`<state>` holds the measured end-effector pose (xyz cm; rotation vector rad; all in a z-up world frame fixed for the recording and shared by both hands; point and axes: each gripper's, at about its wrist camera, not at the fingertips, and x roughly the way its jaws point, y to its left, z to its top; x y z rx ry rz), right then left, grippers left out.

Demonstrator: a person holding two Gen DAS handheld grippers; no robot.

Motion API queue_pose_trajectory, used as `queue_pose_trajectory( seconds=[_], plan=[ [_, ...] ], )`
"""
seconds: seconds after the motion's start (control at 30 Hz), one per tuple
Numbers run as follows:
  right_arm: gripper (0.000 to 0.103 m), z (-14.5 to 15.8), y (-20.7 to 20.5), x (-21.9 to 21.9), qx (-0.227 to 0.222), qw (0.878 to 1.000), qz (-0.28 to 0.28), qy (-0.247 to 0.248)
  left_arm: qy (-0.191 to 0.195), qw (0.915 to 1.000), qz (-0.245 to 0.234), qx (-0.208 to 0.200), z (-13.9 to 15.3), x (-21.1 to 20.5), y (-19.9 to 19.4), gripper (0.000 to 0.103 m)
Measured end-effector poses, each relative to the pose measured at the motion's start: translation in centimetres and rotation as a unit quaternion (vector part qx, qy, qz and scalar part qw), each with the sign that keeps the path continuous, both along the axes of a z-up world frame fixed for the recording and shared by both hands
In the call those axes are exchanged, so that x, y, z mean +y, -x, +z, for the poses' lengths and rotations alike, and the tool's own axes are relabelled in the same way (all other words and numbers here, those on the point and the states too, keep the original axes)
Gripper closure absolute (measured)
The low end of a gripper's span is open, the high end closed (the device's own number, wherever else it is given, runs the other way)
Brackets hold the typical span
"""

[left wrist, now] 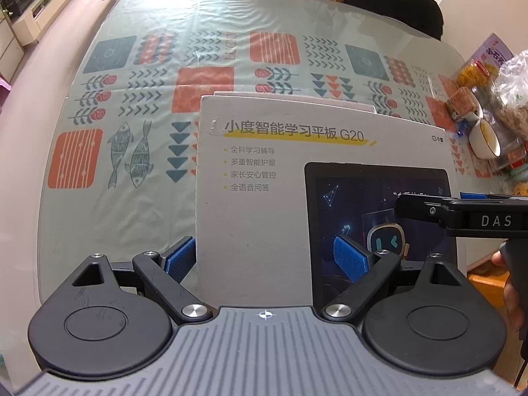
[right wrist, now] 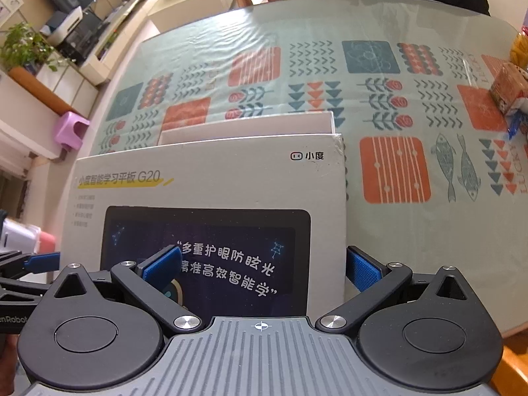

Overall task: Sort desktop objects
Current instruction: 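Lower the lid with both tools down over the open white box, then press the lid down onto the box with both tools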

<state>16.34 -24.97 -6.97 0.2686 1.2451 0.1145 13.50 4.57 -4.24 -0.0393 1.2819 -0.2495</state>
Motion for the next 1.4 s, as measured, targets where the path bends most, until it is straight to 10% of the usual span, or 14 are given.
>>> queue_pose_trajectory(
  seconds=[1.4],
  plan=[
    [0.000, -3.8, -11.1, -2.1, 0.041, 0.999, 0.029, 0.001, -0.008, 0.9987, 0.024, 0.044, -4.1, -2.4, -10.7, 0.000]
  ],
)
